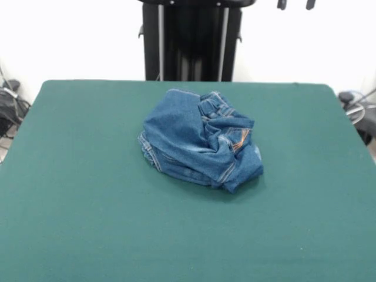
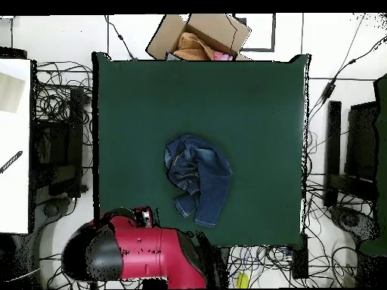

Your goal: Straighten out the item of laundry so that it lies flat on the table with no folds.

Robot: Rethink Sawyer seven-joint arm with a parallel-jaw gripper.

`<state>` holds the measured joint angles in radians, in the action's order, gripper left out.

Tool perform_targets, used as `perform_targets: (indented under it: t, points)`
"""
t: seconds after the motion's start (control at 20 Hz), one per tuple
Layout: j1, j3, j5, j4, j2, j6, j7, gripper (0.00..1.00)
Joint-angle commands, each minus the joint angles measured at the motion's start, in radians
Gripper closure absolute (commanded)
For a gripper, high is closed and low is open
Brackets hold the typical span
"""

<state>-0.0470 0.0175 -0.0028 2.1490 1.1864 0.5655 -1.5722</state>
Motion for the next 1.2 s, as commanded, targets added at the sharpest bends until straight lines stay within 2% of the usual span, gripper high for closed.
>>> perform_targets:
  t: [0.05,1.0,1.2]
  points:
    - [0.029,0.008,-0.052,-0.096,-0.106,0.017,-0.157,0.00]
    - [0.107,-0.032,-0.057,-0.253,-0.347,-0.090,-0.117,0.00]
    - [0.123,-0.046,-0.050,-0.255,-0.372,-0.120,-0.106,0.00]
